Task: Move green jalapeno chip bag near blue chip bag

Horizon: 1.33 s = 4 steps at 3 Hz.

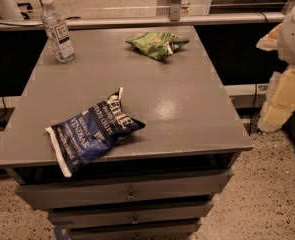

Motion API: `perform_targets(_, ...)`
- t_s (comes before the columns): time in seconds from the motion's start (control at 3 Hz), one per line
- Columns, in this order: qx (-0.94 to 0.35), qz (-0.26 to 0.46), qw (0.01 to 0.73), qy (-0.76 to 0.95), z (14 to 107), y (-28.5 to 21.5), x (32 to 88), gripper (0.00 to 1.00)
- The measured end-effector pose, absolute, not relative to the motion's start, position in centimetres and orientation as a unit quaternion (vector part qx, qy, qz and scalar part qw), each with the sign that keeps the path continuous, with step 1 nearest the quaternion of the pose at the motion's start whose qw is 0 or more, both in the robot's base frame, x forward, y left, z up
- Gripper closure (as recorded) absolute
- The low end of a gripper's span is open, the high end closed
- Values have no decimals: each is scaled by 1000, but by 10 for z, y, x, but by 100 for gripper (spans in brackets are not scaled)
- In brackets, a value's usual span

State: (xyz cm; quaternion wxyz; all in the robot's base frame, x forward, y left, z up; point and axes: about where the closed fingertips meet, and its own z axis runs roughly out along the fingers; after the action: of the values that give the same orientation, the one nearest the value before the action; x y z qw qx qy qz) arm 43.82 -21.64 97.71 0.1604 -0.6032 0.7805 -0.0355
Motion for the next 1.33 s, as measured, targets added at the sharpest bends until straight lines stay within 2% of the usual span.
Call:
perform_targets(0.67,-603,-37,181,776,976,-213,446,0)
perform_targets(1.33,-598,-32,275,752,963,-186,529,0)
